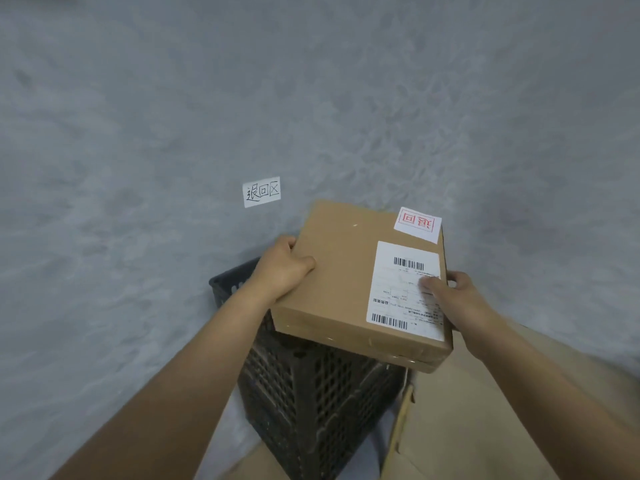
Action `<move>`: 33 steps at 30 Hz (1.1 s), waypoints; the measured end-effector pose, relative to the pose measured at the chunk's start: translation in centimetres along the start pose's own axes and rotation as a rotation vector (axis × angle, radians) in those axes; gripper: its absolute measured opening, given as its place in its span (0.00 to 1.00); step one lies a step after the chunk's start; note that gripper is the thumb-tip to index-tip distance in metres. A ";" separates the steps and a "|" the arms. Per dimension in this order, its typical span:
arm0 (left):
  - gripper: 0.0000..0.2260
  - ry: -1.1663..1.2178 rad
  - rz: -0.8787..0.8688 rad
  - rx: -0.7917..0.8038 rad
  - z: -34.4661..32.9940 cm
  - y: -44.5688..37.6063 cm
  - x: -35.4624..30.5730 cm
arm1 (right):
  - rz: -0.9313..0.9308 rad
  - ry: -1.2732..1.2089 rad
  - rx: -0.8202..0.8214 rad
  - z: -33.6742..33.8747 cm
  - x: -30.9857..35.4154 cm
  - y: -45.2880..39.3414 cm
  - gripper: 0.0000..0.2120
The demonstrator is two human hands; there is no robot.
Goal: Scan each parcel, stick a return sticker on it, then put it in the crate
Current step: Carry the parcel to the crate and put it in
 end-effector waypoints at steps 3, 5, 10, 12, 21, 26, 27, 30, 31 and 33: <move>0.21 0.003 0.015 -0.028 0.8 -5.3 0.1 | -0.015 0.007 0.012 -2.0 1.3 -5.0 0.18; 0.22 0.001 0.018 -0.054 1.3 -8.5 0.3 | -0.016 0.019 0.033 -3.2 2.2 -8.0 0.19; 0.21 -0.009 0.044 -0.029 2.2 -15.4 1.6 | -0.053 0.027 0.050 -5.8 3.1 -13.5 0.26; 0.19 0.000 0.044 -0.009 2.2 -18.2 2.1 | -0.080 0.041 0.043 -6.7 3.2 -15.2 0.26; 0.15 -0.061 -0.010 0.178 0.4 -29.1 4.5 | -0.192 0.012 -0.099 -10.0 1.4 -20.0 0.30; 0.20 -0.103 -0.051 0.280 -1.0 -32.9 6.0 | -0.262 0.002 -0.171 -11.2 0.1 -20.9 0.31; 0.20 -0.103 -0.058 0.298 -1.2 -33.4 6.2 | -0.270 -0.001 -0.173 -11.4 -0.1 -20.9 0.31; 0.18 -0.111 -0.069 0.369 -2.0 -34.7 7.2 | -0.282 -0.002 -0.181 -12.1 -0.7 -20.6 0.30; 0.17 -0.122 -0.069 0.393 -2.2 -35.1 7.4 | -0.278 -0.004 -0.187 -12.3 -0.9 -20.5 0.30; 0.16 -0.156 -0.069 0.418 -2.4 -35.6 7.8 | -0.256 -0.008 -0.200 -12.5 -0.9 -20.1 0.32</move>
Point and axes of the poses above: each hand's wrist, its own y-axis away from the middle knuckle, its own z-axis out of the back of the hand, x = y × z, the point moved 2 cm from there along -y, towards the middle knuckle, and after that the axes turned 4 degrees about x, right-handed, at the moved point
